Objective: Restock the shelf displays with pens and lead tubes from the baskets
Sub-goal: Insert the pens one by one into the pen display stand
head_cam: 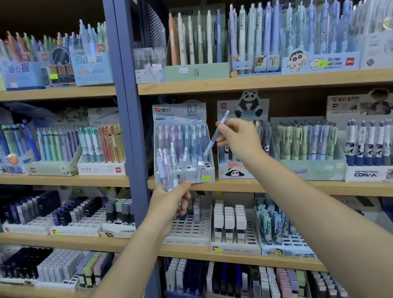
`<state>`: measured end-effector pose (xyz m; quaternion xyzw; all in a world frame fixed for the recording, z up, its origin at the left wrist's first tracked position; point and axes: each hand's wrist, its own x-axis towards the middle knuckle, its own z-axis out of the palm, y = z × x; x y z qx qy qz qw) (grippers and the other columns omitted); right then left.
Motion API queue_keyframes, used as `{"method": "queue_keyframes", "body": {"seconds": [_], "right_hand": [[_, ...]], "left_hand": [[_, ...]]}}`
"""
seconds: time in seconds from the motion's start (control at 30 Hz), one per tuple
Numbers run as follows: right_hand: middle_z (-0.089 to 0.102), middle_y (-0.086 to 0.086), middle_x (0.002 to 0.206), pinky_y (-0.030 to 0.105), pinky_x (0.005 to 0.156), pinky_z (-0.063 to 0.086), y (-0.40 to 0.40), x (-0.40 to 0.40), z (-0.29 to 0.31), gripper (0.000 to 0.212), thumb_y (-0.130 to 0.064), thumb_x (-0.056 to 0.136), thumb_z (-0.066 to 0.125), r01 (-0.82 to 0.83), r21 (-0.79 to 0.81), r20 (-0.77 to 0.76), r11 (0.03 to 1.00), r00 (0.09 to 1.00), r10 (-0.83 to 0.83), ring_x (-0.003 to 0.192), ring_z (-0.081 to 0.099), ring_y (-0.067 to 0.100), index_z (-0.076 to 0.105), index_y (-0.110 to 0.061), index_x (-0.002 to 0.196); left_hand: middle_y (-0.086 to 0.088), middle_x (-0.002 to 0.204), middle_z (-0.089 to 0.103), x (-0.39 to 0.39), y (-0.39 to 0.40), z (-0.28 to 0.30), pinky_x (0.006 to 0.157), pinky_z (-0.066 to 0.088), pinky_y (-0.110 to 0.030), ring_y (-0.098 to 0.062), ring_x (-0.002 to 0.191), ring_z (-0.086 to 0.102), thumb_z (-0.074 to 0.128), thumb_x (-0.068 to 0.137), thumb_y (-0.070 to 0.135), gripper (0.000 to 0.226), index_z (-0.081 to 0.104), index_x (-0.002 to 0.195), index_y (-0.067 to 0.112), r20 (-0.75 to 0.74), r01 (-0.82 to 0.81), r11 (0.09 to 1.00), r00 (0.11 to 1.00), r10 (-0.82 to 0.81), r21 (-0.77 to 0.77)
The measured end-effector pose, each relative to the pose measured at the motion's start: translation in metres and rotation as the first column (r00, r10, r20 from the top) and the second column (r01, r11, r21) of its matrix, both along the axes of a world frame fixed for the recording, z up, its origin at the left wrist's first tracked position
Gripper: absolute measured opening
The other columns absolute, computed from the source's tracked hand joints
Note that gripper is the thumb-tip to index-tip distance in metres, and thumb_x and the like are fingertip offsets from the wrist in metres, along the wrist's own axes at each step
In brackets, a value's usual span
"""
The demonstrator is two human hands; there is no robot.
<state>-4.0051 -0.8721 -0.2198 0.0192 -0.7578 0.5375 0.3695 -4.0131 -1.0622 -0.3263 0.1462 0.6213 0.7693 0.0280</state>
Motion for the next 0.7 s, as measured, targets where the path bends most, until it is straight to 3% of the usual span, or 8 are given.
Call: {"method": "queue_keyframes", "body": {"seconds": [0.1, 0.23, 0.33, 0.5, 0.63, 0.7], "right_hand": [[0.067, 0.003, 0.080, 0.033, 0.078, 0.061, -0.003, -0.008, -0.005, 0.021, -0.013, 0.103, 0.052, 0.018, 0.072, 0.071, 0.997, 0.997, -0.023, 0.071, 0.065, 0.014, 0.071, -0.005, 0.109], [0.065, 0.001, 0.072, 0.034, 0.073, 0.058, -0.003, -0.012, 0.000, 0.021, -0.019, 0.103, 0.054, 0.079, 0.149, 0.072, 0.986, 0.993, -0.090, 0.063, 0.062, 0.011, 0.067, -0.015, 0.088], [0.063, 0.000, 0.073, 0.030, 0.069, 0.055, -0.004, -0.014, 0.005, 0.018, -0.019, 0.103, 0.054, 0.093, 0.231, 0.084, 0.969, 0.990, -0.115, 0.062, 0.060, 0.008, 0.066, -0.013, 0.091], [0.065, 0.000, 0.078, 0.041, 0.079, 0.059, -0.008, -0.020, -0.001, 0.008, -0.016, 0.101, 0.058, 0.034, 0.282, 0.160, 0.959, 0.984, -0.082, 0.071, 0.065, 0.014, 0.062, -0.013, 0.095], [0.068, 0.004, 0.083, 0.034, 0.073, 0.054, -0.010, -0.024, -0.002, 0.018, -0.019, 0.097, 0.065, 0.088, 0.235, 0.135, 0.968, 0.983, -0.122, 0.077, 0.068, 0.019, 0.057, -0.023, 0.082], [0.064, -0.001, 0.082, 0.026, 0.069, 0.049, -0.011, -0.027, -0.002, 0.014, -0.020, 0.096, 0.067, 0.119, 0.264, 0.136, 0.957, 0.978, -0.160, 0.078, 0.063, 0.016, 0.062, -0.017, 0.083]], "left_hand": [[-0.006, 0.072, 0.067, 0.002, 0.000, 0.002, 0.044, 0.041, -0.025, -0.015, 0.049, 0.053, 0.069, 0.094, 0.017, 0.013, 0.061, 0.097, 0.008, 0.011, 0.003, 0.999, 1.000, -0.003, 0.047], [-0.007, 0.081, 0.074, 0.003, 0.000, 0.005, 0.051, 0.052, -0.026, -0.016, 0.057, 0.062, 0.070, 0.094, 0.018, 0.017, 0.064, 0.107, 0.009, 0.025, 0.035, 0.994, 0.999, -0.038, 0.101], [-0.007, 0.083, 0.074, 0.003, 0.001, 0.008, 0.059, 0.058, -0.029, -0.016, 0.061, 0.065, 0.067, 0.095, 0.020, 0.018, 0.066, 0.108, 0.007, 0.018, 0.066, 0.987, 0.997, -0.069, 0.145], [-0.006, 0.080, 0.073, 0.003, 0.004, 0.011, 0.062, 0.059, -0.033, -0.016, 0.061, 0.065, 0.065, 0.097, 0.023, 0.016, 0.065, 0.108, 0.011, 0.016, 0.053, 0.989, 0.998, -0.056, 0.140], [-0.006, 0.080, 0.074, 0.003, 0.003, 0.012, 0.057, 0.058, -0.030, -0.017, 0.060, 0.064, 0.066, 0.097, 0.026, 0.017, 0.064, 0.109, 0.013, 0.034, 0.049, 0.990, 0.998, -0.054, 0.132], [-0.006, 0.080, 0.074, 0.003, 0.003, 0.013, 0.052, 0.056, -0.028, -0.017, 0.060, 0.064, 0.066, 0.097, 0.027, 0.019, 0.064, 0.111, 0.015, 0.043, 0.037, 0.992, 0.998, -0.043, 0.120]]}}
